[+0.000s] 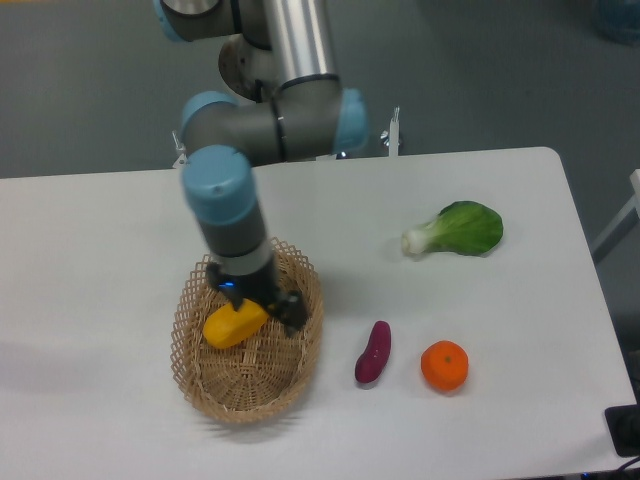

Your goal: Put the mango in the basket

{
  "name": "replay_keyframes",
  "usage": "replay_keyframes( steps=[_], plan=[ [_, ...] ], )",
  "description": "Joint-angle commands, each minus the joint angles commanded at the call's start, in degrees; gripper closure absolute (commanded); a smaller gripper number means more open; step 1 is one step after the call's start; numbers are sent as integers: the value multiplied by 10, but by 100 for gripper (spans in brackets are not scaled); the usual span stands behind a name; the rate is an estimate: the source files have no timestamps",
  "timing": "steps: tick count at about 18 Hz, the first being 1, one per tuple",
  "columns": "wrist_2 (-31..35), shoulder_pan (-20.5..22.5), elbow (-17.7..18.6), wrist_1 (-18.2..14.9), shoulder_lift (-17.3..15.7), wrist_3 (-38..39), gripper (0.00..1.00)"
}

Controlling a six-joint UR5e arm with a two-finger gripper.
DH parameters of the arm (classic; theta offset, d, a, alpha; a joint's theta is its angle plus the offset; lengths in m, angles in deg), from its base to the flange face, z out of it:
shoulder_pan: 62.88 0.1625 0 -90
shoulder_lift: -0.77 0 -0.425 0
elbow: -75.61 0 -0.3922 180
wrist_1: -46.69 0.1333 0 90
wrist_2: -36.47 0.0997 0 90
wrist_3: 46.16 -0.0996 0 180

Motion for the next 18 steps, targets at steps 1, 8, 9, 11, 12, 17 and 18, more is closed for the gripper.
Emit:
replay_keyframes(
  steps=[1, 8, 9, 11, 12, 17, 18],
  plan=[
    [-1, 18, -11, -10, -2, -24, 0],
    [-5, 138, -70, -149, -24, -226, 0],
    [-12, 159, -73, -161, -27, -259, 0],
    [-40, 197, -75, -166, -36, -299, 0],
    [-50, 217, -75, -171, -40, -324, 0],
    [-61, 284, -75, -218, -58, -446, 0],
    [-61, 287, -75, -219, -59, -455, 0]
  ],
)
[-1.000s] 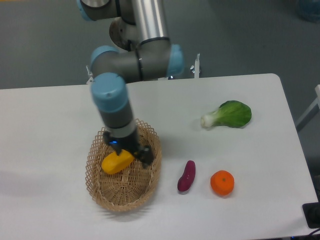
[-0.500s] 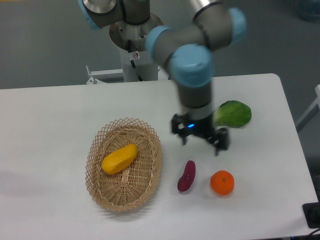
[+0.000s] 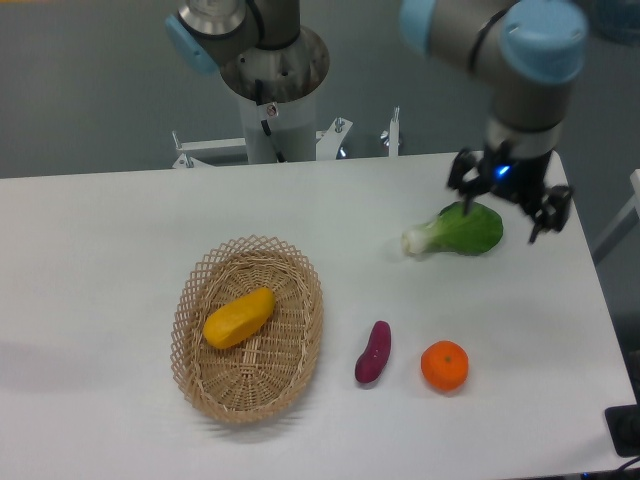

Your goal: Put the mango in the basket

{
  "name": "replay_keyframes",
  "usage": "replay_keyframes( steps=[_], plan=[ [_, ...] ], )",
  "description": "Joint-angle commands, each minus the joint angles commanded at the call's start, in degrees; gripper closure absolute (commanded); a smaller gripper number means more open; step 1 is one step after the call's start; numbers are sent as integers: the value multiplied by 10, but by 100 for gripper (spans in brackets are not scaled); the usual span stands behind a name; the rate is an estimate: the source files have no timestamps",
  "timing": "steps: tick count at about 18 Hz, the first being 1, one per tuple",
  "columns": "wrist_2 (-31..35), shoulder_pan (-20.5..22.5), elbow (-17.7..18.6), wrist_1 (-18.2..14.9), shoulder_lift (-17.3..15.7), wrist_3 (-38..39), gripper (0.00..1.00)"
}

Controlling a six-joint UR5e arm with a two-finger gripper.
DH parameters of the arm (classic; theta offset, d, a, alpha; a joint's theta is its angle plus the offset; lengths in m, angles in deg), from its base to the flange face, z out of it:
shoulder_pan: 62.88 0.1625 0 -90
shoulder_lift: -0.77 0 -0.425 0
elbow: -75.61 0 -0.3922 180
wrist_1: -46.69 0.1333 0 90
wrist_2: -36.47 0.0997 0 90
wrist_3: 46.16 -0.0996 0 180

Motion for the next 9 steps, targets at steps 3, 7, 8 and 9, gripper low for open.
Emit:
replay_keyframes(
  steps=[3, 7, 8, 9],
  plan=[
    [0, 8, 2, 1, -1, -14, 0],
    [0, 7, 2, 3, -1, -13, 0],
    [0, 8, 1, 4, 0, -13, 0],
    [-1, 9, 1, 4, 0, -12, 0]
  ],
)
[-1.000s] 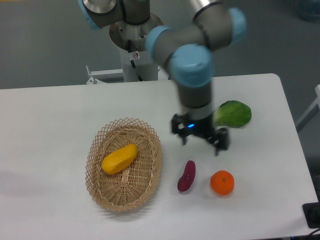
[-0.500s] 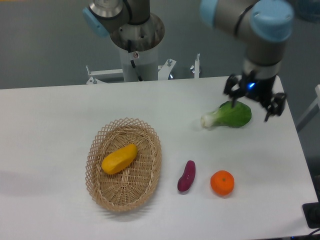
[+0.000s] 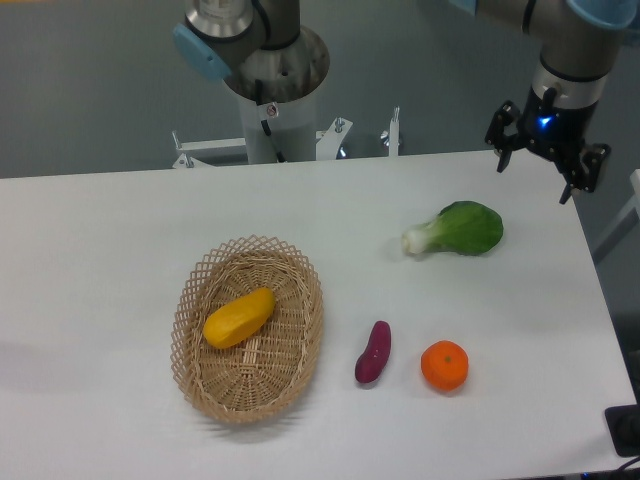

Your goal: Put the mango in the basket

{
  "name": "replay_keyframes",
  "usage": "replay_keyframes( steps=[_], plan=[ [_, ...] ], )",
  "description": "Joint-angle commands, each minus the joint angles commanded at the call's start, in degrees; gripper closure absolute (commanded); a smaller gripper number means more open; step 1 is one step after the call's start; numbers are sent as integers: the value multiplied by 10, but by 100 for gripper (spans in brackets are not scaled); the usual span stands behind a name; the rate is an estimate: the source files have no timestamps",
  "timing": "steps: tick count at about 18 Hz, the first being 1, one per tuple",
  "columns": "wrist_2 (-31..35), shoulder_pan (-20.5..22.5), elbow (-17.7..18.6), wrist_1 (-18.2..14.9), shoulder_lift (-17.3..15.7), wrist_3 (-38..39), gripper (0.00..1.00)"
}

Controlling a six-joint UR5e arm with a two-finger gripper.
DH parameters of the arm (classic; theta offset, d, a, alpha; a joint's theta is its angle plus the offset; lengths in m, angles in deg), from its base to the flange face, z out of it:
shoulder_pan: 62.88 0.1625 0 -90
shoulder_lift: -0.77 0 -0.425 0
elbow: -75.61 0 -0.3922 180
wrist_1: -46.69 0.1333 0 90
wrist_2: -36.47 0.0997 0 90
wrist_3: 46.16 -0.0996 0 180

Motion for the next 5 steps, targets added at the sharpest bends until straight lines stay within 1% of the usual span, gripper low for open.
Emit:
replay_keyframes(
  steps=[5],
  plan=[
    [-1, 1, -1, 1, -1, 5, 0]
  ],
)
